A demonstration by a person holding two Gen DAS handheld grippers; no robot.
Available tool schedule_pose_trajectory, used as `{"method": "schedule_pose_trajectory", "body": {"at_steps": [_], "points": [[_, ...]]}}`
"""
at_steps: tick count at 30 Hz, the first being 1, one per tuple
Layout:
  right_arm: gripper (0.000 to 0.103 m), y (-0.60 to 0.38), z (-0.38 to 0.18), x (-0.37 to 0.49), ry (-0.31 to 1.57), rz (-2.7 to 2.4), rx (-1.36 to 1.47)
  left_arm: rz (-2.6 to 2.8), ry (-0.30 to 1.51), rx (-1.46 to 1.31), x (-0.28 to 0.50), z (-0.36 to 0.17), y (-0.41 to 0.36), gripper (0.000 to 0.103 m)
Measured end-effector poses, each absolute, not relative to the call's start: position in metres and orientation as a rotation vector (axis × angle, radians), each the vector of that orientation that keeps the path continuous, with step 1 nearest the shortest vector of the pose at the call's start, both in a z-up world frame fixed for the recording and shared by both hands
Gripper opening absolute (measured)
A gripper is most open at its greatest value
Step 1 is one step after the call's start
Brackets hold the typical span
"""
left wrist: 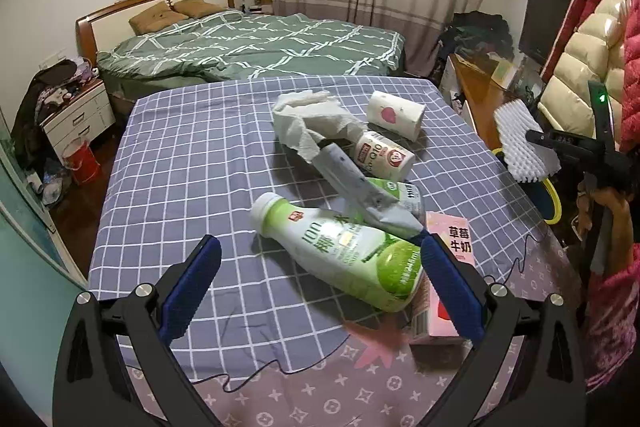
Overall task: Collect trash
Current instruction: 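Carry the foam mesh with the right tool into the bin and release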
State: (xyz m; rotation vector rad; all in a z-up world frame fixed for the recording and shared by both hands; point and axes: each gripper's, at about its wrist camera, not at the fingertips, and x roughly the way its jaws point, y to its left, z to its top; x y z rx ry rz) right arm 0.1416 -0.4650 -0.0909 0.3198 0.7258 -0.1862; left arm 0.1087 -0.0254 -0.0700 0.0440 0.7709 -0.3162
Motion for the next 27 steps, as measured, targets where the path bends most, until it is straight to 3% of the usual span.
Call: {"method": "schedule_pose_trajectory", "body": {"at_steps": [17,19,22,27], "points": [[0.015,-0.592,-0.172,0.152,0.861,-0.469,0.371,-0.371,0.802,0.111,0.110,-0.084,-0.069,0.098],[0.018,-0.595,-0.177,0.152,0.870,-0.479,0.372,-0.375,0.811,0.113,0.112,-0.086,-0.072,0.098],[0.034,-0.596,-0.180,0.150,0.872,-0.491,0.379,-0.380,0.815,0.118,0.113,-0.089,-0.076,0.098],[0.036,-0.599,-0.179,0.148,0.866,-0.501,0.388,-0.386,0.818,0.120,0.113,-0.091,-0.079,0.098]]}}
